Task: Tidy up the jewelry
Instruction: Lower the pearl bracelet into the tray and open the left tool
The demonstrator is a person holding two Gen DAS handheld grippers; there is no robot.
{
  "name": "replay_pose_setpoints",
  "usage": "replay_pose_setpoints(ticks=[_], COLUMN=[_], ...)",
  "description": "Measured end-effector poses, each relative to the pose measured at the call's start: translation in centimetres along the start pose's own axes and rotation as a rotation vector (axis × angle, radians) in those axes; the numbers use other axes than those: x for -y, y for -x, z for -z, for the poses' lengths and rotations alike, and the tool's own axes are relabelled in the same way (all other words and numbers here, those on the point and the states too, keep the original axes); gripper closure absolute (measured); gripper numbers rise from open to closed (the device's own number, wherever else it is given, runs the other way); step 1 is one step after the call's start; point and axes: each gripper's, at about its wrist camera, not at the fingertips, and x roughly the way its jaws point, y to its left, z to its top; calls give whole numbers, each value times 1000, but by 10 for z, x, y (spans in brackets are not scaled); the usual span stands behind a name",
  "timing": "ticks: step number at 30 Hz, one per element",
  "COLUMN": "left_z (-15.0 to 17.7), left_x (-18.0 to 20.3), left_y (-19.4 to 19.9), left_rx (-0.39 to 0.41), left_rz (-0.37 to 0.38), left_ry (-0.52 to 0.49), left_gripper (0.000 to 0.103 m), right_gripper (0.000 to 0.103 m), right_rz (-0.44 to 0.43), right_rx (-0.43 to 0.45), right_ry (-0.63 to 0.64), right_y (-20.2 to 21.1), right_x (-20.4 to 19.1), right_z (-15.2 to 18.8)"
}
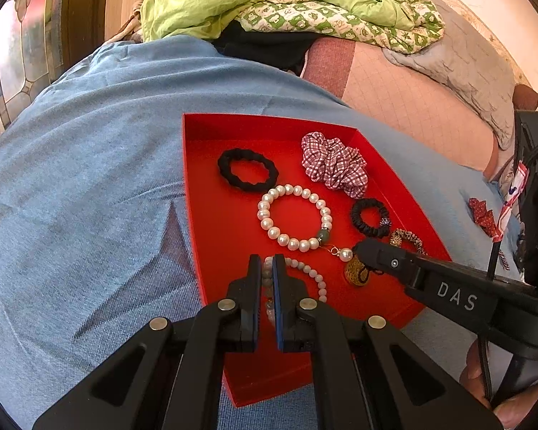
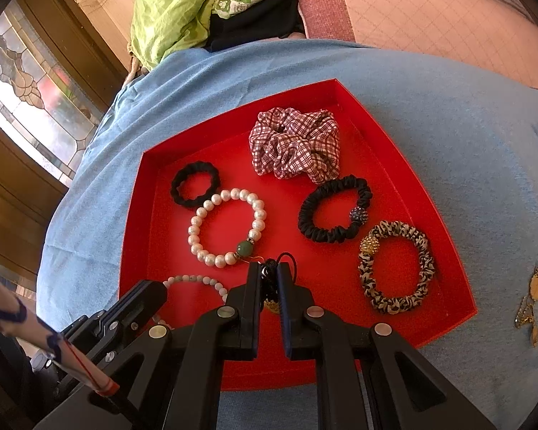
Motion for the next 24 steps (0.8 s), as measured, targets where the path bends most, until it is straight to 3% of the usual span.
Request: replay_pose_setpoints(ticks=[24], left_z=[-4], left_x=[-1], left_y=[10], left_rx=[35], left_rz=[-28], left_ry=[2], left_gripper=[97], right_gripper=[86], right_rz=[-20], right_rx=[35], right_ry=[11], right_y=[19], right_x=[-4], right_z=[-3])
